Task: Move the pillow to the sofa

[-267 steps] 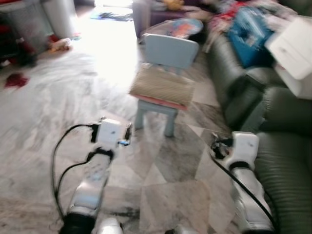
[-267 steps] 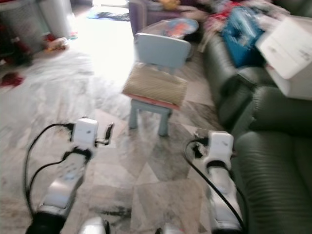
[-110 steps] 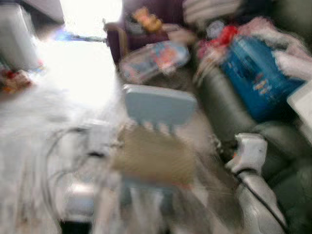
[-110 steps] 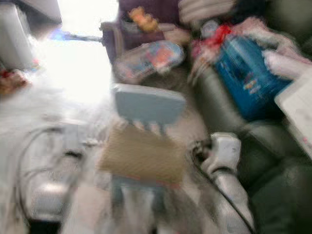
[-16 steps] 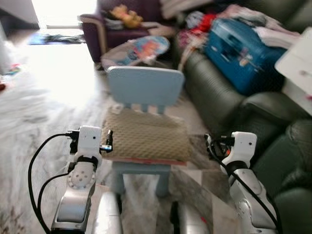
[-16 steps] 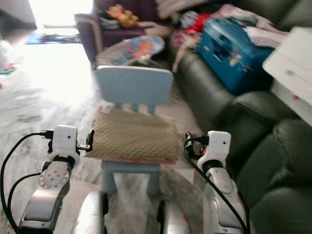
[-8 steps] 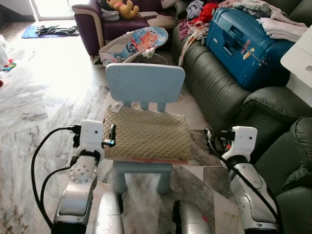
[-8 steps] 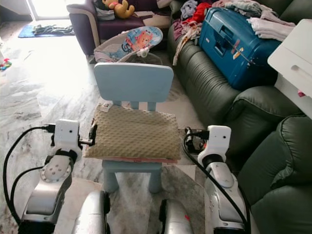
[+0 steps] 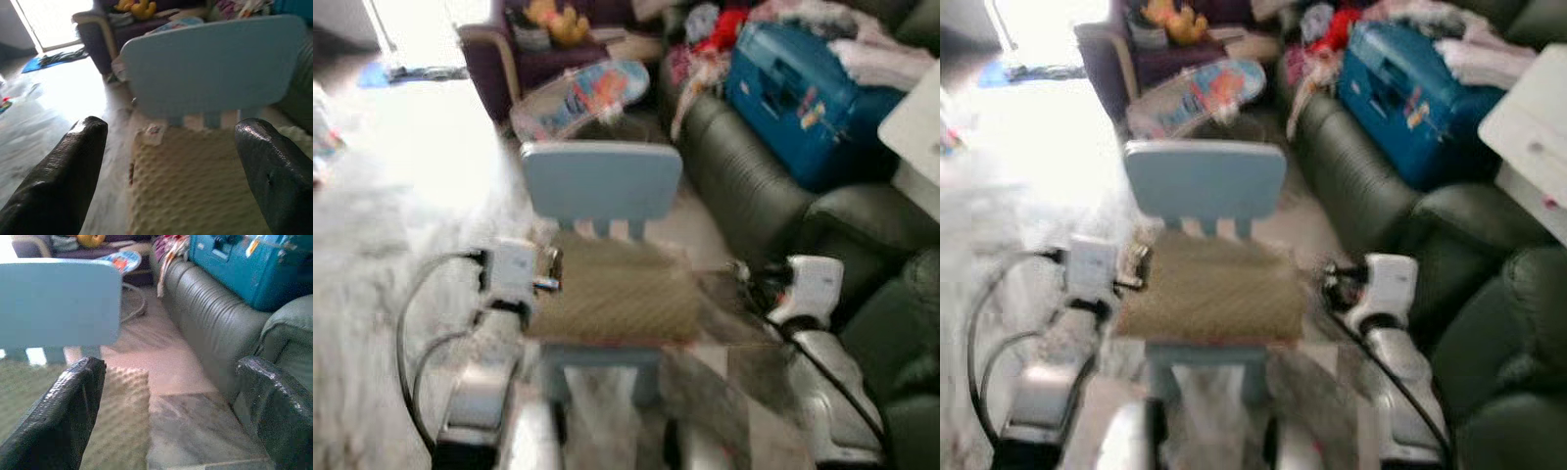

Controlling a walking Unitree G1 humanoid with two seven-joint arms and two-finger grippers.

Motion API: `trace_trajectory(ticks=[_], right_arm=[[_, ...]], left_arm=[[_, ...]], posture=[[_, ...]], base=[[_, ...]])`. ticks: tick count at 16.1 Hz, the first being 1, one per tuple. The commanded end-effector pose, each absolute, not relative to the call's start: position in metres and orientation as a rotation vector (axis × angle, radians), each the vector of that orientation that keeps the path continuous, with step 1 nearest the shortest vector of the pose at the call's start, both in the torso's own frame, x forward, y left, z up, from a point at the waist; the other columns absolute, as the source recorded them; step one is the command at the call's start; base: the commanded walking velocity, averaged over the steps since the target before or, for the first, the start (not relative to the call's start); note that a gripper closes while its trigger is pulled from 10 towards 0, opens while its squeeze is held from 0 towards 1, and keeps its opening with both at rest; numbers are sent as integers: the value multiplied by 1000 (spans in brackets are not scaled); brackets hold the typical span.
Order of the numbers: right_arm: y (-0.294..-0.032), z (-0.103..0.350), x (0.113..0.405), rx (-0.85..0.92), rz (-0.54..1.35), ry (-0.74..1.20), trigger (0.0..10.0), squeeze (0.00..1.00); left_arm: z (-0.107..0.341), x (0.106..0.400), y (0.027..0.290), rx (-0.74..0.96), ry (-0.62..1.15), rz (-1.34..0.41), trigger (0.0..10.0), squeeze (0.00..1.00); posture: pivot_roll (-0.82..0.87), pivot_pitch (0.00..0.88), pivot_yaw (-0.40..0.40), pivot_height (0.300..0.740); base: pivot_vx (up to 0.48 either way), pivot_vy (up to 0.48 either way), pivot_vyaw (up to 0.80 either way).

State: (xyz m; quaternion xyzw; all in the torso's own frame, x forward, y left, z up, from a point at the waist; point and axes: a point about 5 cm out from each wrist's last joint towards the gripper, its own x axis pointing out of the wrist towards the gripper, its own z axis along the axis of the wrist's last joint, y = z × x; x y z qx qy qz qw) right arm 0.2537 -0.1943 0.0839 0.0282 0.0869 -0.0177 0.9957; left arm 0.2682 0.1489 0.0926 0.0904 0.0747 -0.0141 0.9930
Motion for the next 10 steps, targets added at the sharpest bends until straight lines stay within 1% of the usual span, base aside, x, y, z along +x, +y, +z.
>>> trace_trajectory(ticks=[1, 4, 9, 10], right_arm=[[-187, 88, 257, 69, -12, 152, 10000, 0], [-187, 87, 257, 67, -11, 152, 10000, 0], [-186, 88, 256, 66, -1, 147, 10000, 0], [-187, 87, 256, 67, -4, 149, 10000, 0]], left_arm=[[92, 269, 159, 195, 158, -4, 10000, 0], [92, 269, 159, 194, 158, -2, 10000, 0], [91, 269, 159, 190, 158, -2, 10000, 0], [91, 269, 159, 189, 161, -1, 10000, 0]], posture=[[-11, 0, -56, 642], [-11, 0, -56, 642], [-12, 0, -57, 642], [-12, 0, -57, 642]], base=[[296, 0, 0], [295, 0, 0], [301, 0, 536], [307, 244, 0]])
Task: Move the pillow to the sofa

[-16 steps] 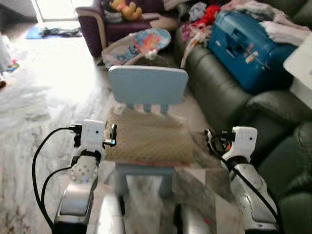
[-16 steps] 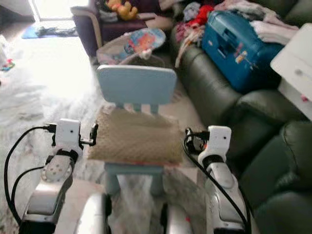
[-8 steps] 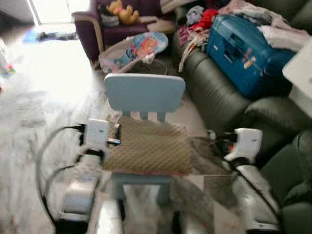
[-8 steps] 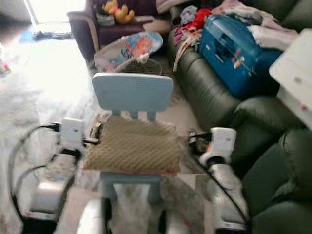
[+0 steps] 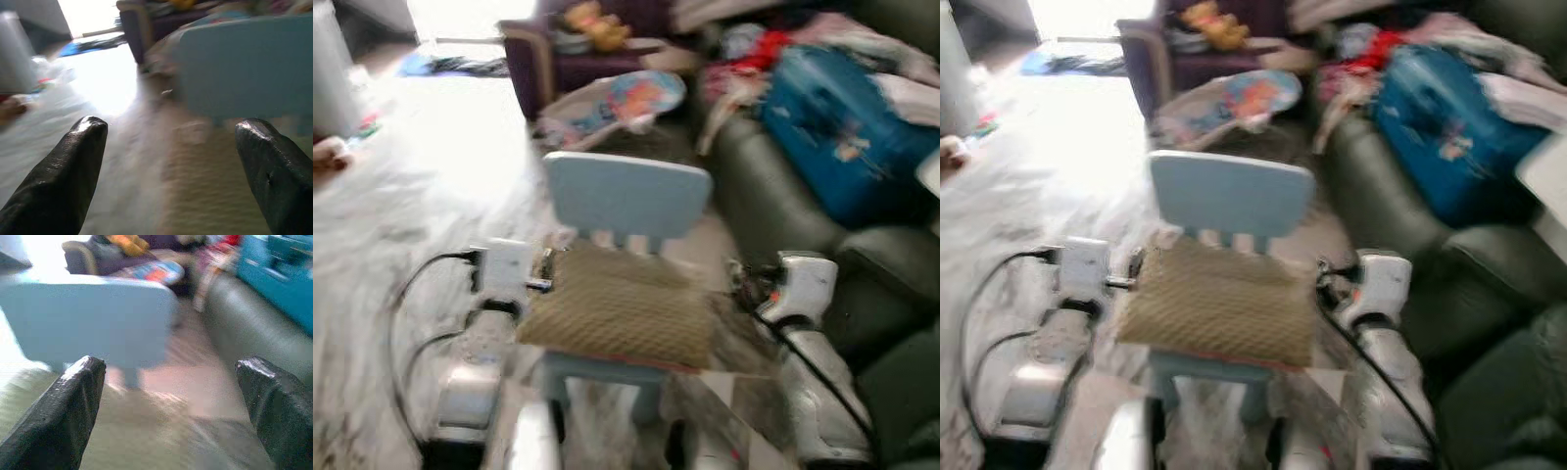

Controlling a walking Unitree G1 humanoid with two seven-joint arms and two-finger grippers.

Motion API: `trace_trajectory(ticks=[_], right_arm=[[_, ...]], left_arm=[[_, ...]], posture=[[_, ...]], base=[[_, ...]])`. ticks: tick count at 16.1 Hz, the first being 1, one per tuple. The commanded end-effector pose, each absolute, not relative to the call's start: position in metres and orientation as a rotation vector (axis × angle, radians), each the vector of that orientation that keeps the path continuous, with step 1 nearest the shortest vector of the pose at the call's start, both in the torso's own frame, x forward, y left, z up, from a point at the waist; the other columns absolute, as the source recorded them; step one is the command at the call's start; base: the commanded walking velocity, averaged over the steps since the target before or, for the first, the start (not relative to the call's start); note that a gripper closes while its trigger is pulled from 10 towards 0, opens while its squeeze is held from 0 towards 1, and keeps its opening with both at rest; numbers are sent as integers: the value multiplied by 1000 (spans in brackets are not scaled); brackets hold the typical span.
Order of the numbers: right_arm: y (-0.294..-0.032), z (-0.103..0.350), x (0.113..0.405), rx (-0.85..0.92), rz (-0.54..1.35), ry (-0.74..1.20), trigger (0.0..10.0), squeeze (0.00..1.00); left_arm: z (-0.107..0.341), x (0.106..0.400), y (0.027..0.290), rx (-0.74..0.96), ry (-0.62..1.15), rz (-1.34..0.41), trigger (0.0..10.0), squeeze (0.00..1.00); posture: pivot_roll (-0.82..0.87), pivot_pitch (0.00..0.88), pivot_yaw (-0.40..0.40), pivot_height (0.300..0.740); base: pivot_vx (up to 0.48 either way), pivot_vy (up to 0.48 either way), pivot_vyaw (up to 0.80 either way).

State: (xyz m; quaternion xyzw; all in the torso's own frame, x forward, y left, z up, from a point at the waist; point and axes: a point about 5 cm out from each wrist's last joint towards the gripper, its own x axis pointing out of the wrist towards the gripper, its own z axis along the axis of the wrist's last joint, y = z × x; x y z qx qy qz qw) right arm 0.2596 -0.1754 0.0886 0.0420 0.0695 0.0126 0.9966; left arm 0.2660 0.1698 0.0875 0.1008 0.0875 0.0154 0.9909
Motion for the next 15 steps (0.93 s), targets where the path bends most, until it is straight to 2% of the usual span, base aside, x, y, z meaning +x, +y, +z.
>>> trace_trajectory(ticks=[1, 5, 15], right_arm=[[-187, 87, 256, 68, -5, 151, 10000, 0], [-188, 86, 255, 71, -12, 155, 10000, 0], [-193, 80, 247, 48, -58, 185, 10000, 0]], left_arm=[[91, 269, 159, 188, 162, -1, 10000, 0], [91, 268, 158, 192, 158, -6, 10000, 0], [87, 261, 149, 182, 183, -53, 10000, 0]], posture=[[-12, 0, -57, 642], [-12, 0, -55, 642], [-11, 0, -54, 642]], base=[[292, 304, 0], [298, 305, 0], [0, 0, 0]])
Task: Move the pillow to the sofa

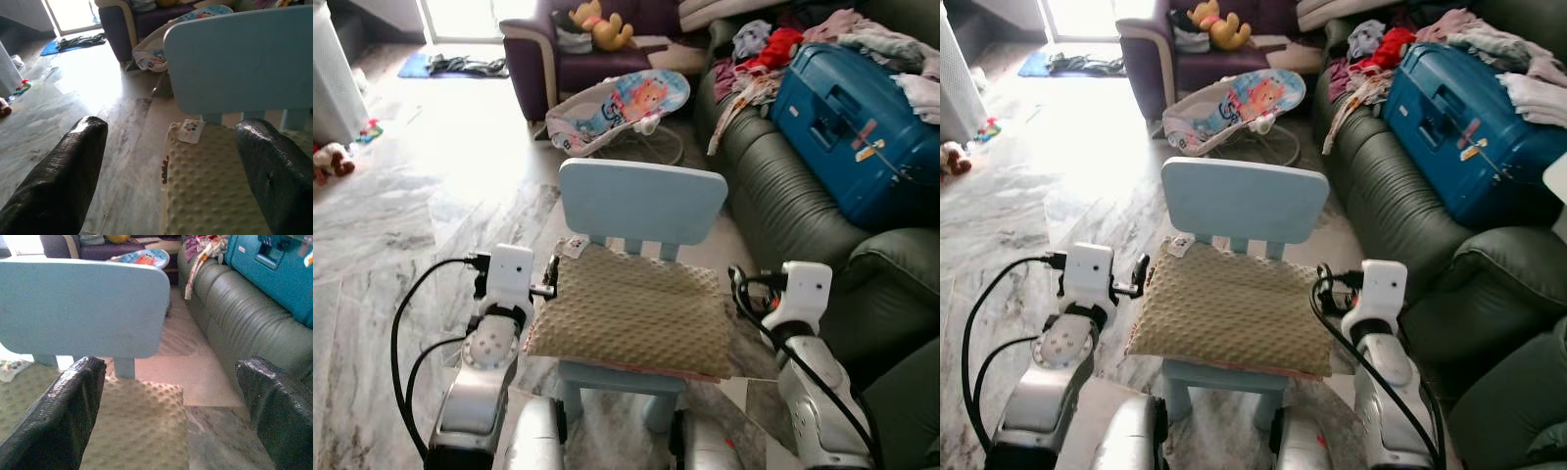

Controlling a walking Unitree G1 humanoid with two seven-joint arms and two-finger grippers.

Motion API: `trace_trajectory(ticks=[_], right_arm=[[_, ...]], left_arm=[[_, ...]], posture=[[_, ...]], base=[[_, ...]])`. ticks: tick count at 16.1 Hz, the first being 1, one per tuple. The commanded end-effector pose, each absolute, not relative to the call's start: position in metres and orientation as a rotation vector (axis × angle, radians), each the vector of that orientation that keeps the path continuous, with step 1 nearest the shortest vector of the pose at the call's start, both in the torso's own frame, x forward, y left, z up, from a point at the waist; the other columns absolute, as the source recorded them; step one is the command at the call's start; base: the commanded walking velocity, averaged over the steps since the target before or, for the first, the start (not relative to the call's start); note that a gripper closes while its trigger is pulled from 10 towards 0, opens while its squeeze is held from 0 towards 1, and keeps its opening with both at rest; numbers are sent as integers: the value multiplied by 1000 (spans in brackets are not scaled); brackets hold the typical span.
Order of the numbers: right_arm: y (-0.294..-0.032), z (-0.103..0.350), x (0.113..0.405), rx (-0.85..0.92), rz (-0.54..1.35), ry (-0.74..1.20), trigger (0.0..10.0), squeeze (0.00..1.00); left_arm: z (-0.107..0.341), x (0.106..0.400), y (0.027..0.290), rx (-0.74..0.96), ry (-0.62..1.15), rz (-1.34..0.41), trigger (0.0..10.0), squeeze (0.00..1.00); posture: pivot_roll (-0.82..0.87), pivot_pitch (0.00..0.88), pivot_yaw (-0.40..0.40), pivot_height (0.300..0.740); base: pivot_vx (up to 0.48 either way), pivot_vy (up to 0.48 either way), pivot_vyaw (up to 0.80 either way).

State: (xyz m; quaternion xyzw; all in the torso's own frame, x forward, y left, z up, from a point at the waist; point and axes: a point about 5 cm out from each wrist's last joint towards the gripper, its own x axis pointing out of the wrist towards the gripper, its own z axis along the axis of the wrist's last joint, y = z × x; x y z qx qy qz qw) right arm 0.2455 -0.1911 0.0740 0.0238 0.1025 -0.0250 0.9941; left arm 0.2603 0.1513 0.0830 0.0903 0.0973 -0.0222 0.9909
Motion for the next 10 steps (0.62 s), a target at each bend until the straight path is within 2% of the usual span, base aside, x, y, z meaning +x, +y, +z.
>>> trace_trajectory(ticks=[1, 3, 9, 10], right_arm=[[-193, 79, 245, 54, -63, 195, 10000, 0], [-192, 77, 244, 59, -64, 205, 10000, 0], [-184, 86, 248, 66, -30, 200, 10000, 0], [-183, 86, 248, 66, -22, 204, 10000, 0]], left_arm=[[88, 260, 150, 182, 184, -53, 10000, 0], [88, 259, 151, 182, 188, -53, 10000, 0], [98, 259, 166, 217, 189, 8, 10000, 0], [97, 257, 170, 219, 199, 28, 10000, 0]], posture=[[-10, 0, -54, 642], [-9, 0, -52, 642], [-10, 52, -58, 642], [-5, 53, -62, 627]], base=[[0, 0, 0], [0, 0, -638], [0, 0, 0], [0, 0, 0]])
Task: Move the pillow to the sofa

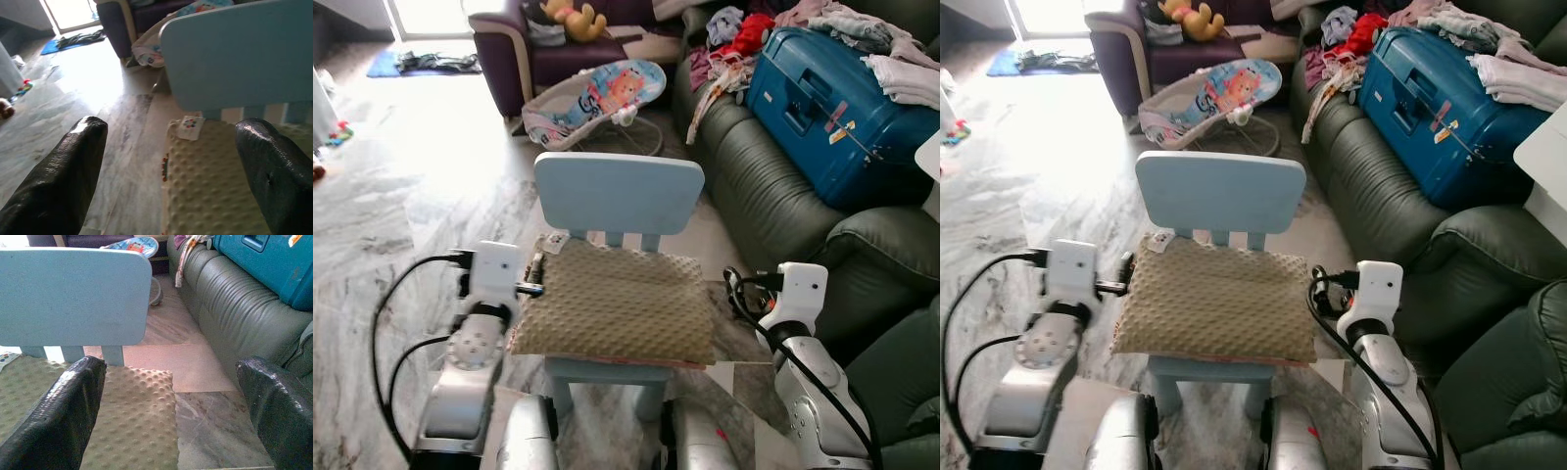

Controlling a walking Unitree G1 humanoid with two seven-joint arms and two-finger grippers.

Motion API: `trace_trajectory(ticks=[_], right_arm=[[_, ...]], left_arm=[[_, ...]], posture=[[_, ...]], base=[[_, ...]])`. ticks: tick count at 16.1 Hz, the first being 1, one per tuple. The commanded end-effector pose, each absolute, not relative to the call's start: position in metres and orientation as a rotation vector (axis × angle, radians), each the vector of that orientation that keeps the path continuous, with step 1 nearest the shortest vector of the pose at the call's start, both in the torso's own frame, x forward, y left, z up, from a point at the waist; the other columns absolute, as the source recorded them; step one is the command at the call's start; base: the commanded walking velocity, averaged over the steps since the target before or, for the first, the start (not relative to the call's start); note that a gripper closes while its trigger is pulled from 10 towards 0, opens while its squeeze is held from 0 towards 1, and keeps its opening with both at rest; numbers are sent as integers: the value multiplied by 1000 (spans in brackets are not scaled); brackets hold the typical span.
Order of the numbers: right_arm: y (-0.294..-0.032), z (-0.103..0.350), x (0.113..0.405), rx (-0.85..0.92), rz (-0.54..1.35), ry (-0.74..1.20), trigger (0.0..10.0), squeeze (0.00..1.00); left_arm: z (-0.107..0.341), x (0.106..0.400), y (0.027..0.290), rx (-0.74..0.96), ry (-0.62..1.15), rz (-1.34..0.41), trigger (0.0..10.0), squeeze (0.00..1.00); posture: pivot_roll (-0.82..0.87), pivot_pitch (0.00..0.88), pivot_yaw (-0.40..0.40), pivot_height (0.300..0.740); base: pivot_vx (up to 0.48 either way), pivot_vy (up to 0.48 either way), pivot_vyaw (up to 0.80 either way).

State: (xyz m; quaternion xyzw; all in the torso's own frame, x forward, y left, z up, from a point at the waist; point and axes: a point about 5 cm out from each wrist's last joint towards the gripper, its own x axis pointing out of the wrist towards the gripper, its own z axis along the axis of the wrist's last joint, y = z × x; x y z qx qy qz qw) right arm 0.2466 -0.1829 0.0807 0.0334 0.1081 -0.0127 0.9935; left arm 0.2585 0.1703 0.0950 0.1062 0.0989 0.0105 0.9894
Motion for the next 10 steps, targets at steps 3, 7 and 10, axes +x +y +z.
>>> trace_trajectory(ticks=[3, 7, 10], right_arm=[[-181, 86, 249, 67, -14, 206, 10000, 0], [-179, 86, 252, 68, -5, 208, 10000, 0], [-179, 86, 252, 80, -12, 202, 10000, 0]], left_arm=[[96, 255, 172, 231, 203, 37, 10000, 0], [95, 257, 165, 231, 198, 32, 10000, 0], [95, 258, 163, 235, 198, 5, 10000, 0]], posture=[[1, 45, -71, 597], [0, 27, -70, 552], [1, 17, -66, 542]], base=[[0, 0, 0], [0, 0, 0], [0, 0, 0]])
